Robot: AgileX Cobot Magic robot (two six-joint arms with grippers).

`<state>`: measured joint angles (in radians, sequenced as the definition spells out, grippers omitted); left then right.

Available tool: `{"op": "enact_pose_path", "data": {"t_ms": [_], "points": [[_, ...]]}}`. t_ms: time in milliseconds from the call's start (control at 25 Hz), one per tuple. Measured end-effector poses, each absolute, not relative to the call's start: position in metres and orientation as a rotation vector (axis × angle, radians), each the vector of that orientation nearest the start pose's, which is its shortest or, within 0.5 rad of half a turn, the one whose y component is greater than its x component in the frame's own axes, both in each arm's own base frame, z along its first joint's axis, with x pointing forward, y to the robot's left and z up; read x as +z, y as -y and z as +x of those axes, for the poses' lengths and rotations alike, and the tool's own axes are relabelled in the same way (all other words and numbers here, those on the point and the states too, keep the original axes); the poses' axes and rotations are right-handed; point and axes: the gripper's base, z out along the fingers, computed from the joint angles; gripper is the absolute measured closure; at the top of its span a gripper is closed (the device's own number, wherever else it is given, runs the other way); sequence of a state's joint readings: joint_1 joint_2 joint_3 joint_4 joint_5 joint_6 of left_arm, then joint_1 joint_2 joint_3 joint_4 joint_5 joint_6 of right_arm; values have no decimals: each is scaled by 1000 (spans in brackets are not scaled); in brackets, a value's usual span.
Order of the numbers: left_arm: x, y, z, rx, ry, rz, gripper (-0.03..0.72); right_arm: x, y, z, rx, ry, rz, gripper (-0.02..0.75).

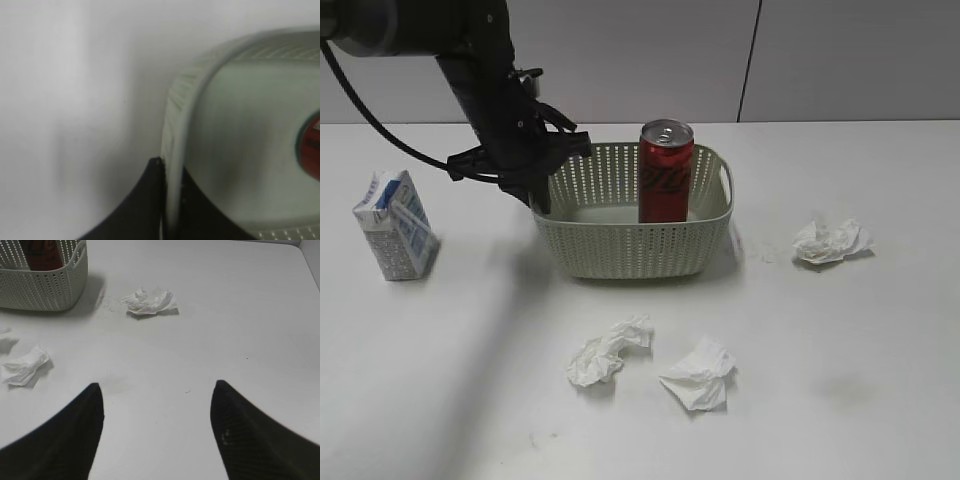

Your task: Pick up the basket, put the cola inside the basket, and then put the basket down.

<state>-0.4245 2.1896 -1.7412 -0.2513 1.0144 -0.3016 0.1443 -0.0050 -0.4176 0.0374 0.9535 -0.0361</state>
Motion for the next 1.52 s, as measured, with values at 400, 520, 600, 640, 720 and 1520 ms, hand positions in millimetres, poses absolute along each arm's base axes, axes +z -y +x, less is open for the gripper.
{"op": "enact_pose_path", "data": {"t_ms": [400, 520, 600, 640, 720, 1520], "points": [[176, 208, 413, -470, -2969, -11, 372, 263, -4, 7, 113, -2008, -179, 220], [177, 208, 412, -478, -2983, -17, 111, 263, -4, 7, 113, -2008, -180, 220], [179, 207, 411, -477, -3004, -15, 50, 263, -4, 7, 113, -2008, -180, 220], [181, 206, 411, -477, -3012, -15, 40, 263, -4, 7, 113, -2008, -180, 220], [190, 203, 412, -480, -3016, -12, 33, 263, -4, 7, 113, -2008, -180, 220], [368, 56, 425, -278, -2588, 11, 106, 263, -4, 7, 112, -2007, -180, 220]]}}
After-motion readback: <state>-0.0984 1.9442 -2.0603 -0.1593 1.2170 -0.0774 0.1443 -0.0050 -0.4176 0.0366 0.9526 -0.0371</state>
